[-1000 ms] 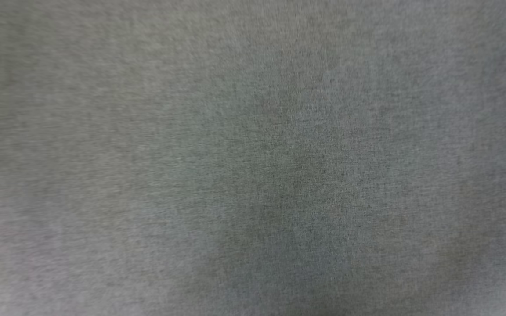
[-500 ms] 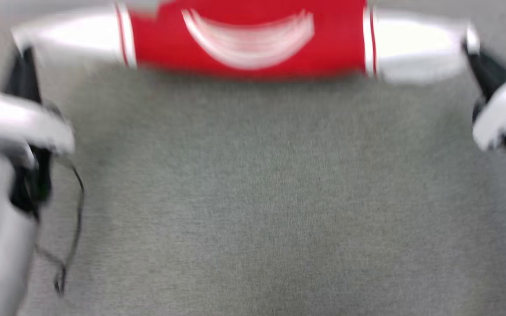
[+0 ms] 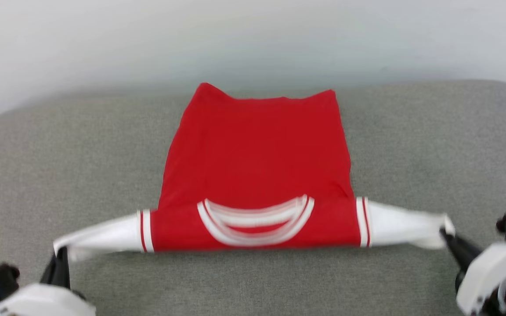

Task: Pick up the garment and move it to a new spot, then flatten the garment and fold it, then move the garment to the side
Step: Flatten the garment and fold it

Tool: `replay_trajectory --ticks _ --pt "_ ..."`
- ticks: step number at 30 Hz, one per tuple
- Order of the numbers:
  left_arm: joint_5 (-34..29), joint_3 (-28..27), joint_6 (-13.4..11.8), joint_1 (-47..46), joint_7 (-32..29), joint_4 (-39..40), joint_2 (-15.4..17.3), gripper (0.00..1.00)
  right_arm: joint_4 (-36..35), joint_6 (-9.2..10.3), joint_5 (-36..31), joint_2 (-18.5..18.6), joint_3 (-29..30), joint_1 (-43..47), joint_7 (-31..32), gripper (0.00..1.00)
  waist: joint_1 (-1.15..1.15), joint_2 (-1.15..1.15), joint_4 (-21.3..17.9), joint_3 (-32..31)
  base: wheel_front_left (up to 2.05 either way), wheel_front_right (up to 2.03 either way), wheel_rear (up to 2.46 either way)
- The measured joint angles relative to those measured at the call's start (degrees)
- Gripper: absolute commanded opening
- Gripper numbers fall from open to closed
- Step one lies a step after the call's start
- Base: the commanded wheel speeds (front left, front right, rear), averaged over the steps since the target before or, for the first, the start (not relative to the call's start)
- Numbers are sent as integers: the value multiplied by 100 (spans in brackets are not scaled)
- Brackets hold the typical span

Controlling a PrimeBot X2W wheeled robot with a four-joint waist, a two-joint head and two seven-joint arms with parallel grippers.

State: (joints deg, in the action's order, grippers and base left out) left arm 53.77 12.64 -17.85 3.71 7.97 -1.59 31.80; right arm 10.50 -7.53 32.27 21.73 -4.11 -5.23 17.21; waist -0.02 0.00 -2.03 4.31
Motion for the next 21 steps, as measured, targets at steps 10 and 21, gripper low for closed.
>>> replay_trajectory --ticks 10,21 --pt "59 378 -558 1448 -364 400 -146 0 -1080 0 -738 -848 720 2226 801 0 0 0 -28 -472 0 0 0" --pt "-224 481 -735 1443 -151 892 -166 0 -1781 1 -915 -1307 1149 2035 1005 100 1 0 -101 -388 0 0 0"
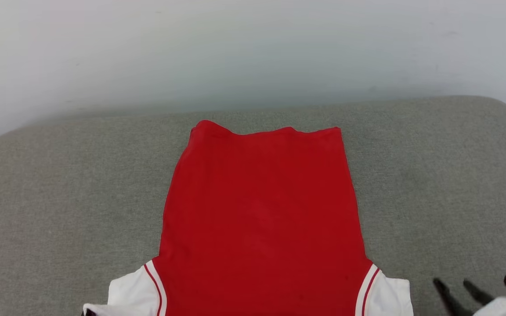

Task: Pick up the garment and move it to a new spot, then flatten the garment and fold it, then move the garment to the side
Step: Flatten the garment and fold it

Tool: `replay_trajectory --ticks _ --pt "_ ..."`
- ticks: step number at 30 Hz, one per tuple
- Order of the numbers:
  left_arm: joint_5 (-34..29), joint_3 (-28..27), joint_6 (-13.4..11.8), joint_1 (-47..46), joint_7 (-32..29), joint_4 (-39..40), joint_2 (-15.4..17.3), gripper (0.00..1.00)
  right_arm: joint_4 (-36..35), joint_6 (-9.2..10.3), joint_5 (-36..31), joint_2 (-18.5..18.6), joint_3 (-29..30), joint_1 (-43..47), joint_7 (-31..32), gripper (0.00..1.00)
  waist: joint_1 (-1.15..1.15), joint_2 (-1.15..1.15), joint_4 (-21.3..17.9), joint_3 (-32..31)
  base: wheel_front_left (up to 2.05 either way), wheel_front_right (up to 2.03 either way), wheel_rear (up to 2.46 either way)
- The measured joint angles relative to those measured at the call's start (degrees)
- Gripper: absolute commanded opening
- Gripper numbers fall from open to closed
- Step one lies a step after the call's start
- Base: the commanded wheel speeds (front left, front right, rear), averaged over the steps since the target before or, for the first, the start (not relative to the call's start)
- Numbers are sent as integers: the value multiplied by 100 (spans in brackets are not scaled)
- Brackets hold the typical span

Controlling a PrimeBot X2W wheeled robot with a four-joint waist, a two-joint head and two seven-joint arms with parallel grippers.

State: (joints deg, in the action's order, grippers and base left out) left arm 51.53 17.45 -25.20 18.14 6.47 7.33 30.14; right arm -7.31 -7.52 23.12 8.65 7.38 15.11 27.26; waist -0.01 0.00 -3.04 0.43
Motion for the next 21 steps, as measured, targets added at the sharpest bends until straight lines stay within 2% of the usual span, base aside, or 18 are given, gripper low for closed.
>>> replay_trajectory --ticks 3,5,13,21 --pt "-109 18 -60 -138 21 252 22 0 44 0 -9 -12 119 -802 -26 100 0 0 -50 143 0 0 0" --pt "-213 46 -105 -282 3 431 59 0 332 0 40 -9 168 -1483 -52 100 0 0 -69 289 0 0 0" --pt "-582 255 -81 -1087 -66 909 127 0 2517 1 244 209 197 -4162 383 100 2 0 58 1086 0 0 0" --pt "-826 483 171 -1946 38 938 -44 0 3944 1 -89 388 -198 -6300 1269 100 3 0 481 1995 0 0 0"
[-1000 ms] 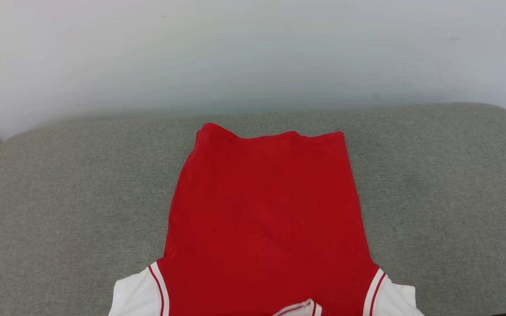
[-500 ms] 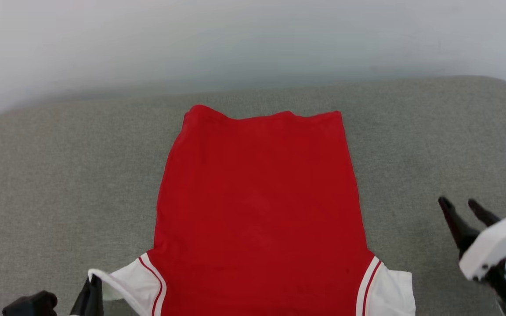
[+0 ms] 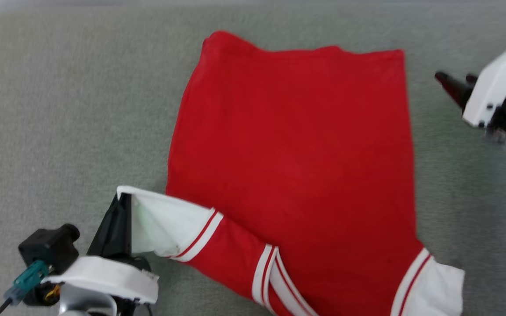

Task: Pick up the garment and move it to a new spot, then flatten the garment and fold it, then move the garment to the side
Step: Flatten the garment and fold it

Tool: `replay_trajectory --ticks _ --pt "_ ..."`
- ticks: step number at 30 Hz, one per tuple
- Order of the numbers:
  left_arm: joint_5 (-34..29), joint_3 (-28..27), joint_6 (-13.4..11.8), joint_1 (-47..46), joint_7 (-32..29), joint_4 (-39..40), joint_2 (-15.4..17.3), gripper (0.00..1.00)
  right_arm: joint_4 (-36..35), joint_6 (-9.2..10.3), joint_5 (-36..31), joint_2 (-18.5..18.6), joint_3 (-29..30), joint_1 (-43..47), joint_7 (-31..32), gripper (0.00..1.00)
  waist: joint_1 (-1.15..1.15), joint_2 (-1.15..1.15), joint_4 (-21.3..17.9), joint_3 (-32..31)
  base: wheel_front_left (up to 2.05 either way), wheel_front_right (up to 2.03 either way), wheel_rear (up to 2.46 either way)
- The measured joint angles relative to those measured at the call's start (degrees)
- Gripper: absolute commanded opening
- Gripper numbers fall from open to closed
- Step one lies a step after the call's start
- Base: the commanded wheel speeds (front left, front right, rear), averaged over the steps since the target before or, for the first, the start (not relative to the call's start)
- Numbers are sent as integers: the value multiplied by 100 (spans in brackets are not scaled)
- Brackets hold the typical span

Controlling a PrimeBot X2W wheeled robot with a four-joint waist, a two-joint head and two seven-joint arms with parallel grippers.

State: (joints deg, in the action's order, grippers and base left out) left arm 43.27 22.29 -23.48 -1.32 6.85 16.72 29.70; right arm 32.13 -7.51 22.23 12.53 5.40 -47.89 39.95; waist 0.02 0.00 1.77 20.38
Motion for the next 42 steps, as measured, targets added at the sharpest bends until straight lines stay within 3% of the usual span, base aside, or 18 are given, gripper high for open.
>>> replay_trajectory --ticks 12,13,14,15,16,17,22,26,32,37,40,42 --pt "-169 303 334 -685 102 -199 -233 0 1533 0 -709 30 148 -1531 683 100 -1 0 731 944 0 0 0" --pt "-169 309 349 -705 120 -224 -244 0 1639 0 -747 32 193 -1616 764 93 -1 0 774 984 0 0 0" --pt "-169 316 369 -720 122 -250 -247 0 1712 1 -783 33 231 -1669 810 38 -1 0 810 1013 0 0 0" --pt "-168 325 383 -727 123 -278 -252 0 1761 1 -808 45 264 -1706 833 15 -1 0 840 1032 0 0 0" --pt "-168 333 392 -734 126 -301 -258 0 1825 1 -821 58 309 -1747 865 15 -1 0 864 1041 0 0 0" --pt "-168 339 420 -742 138 -323 -264 0 1883 2 -832 70 333 -1778 888 0 -1 0 878 1039 0 0 0" --pt "-141 348 442 -781 151 -400 -292 0 1993 1 -872 20 292 -1788 767 0 -1 0 874 973 0 0 0" --pt "-110 344 467 -764 175 -502 -288 0 1871 1 -955 119 -132 -1735 565 0 -1 0 834 823 0 0 0" --pt "-33 308 476 -609 192 -616 -248 0 994 0 -521 742 -976 -1384 438 0 -1 0 741 420 0 0 0" --pt "81 216 374 -287 198 -705 -144 0 -79 0 -8 1391 -1334 -294 668 0 -1 0 616 -18 0 0 0" --pt "160 116 307 -64 198 -760 -90 0 -734 0 93 1695 -1234 651 916 0 -2 0 508 -293 0 0 0" --pt "232 59 256 104 199 -793 -56 0 -1109 0 176 1705 -1015 1386 1057 0 -2 0 416 -467 0 0 0"
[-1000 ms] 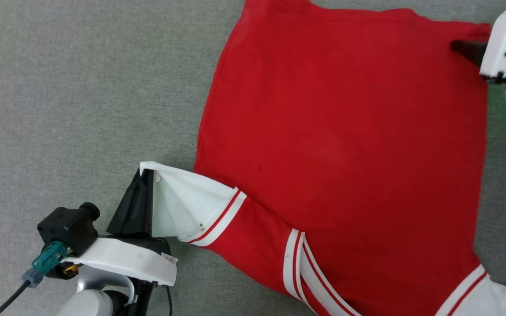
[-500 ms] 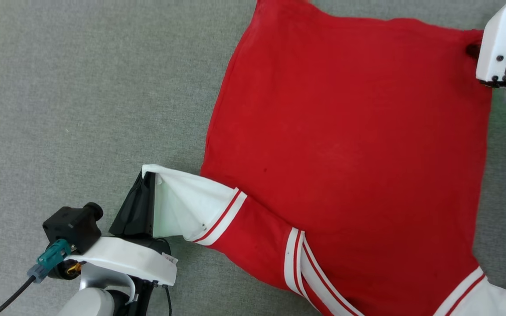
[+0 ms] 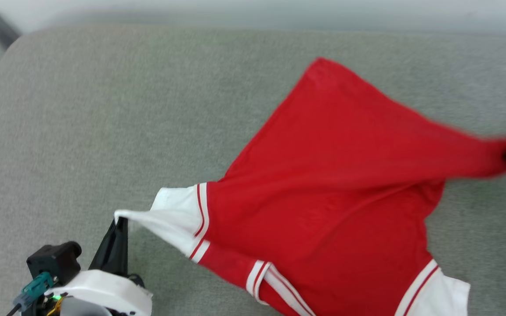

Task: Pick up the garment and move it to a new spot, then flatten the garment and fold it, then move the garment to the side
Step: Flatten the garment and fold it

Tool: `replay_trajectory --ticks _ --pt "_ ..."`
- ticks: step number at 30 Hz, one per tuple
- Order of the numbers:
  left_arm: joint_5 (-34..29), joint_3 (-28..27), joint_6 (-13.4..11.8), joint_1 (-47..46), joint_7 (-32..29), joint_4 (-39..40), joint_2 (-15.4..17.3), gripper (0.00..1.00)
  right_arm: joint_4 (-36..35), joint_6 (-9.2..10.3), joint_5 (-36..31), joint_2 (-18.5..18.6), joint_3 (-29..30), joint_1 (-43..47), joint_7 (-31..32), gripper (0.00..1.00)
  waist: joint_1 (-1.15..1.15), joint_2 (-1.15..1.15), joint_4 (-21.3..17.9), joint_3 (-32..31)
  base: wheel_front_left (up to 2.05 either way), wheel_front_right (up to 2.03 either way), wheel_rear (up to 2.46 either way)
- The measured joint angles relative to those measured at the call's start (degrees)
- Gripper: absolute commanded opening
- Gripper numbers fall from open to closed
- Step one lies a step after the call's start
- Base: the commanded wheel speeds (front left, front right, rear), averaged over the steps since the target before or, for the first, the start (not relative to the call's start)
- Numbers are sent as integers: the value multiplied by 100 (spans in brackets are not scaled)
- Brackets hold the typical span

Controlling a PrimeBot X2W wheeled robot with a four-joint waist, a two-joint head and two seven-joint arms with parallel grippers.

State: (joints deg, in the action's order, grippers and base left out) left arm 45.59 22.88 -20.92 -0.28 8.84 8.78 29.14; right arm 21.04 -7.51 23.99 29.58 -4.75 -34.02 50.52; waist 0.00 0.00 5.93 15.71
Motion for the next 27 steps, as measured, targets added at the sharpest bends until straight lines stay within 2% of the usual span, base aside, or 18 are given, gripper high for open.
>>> replay_trajectory --ticks 5,8,12,13,14,15,19,23,27 --pt "122 -82 -78 344 -64 -55 115 0 -808 0 33 -264 780 2017 231 0 -1 0 -223 -432 0 0 0" --pt "193 -97 -85 470 -119 -67 164 0 -1218 0 34 -658 1221 3147 356 0 -1 0 -348 -641 0 0 0" --pt "209 -110 -79 476 -180 -89 259 0 -1702 0 33 -1266 1722 4201 499 0 -2 0 -485 -772 0 0 0" --pt "210 -119 -82 477 -188 -91 268 0 -1797 0 31 -1411 1792 4371 514 4 -2 0 -518 -781 0 0 0" --pt "210 -119 -82 477 -188 -91 268 0 -1797 0 31 -1411 1792 4371 514 29 -2 0 -518 -781 0 0 0" --pt "214 -122 -85 481 -199 -90 272 0 -1892 0 27 -1541 1859 4508 544 100 -2 0 -549 -787 0 0 0" --pt "249 -157 -135 566 -235 -67 324 0 -2212 0 -9 -1803 2009 4648 310 100 -2 0 -672 -786 0 0 0" --pt "256 -165 -177 572 -289 0 364 0 -2436 0 -38 -1842 2217 4205 -727 100 -1 0 -745 -734 0 0 0" --pt "233 -137 -178 493 -319 71 386 0 -2218 0 -75 -1807 2263 3422 -1750 100 -1 0 -757 -590 0 0 0"
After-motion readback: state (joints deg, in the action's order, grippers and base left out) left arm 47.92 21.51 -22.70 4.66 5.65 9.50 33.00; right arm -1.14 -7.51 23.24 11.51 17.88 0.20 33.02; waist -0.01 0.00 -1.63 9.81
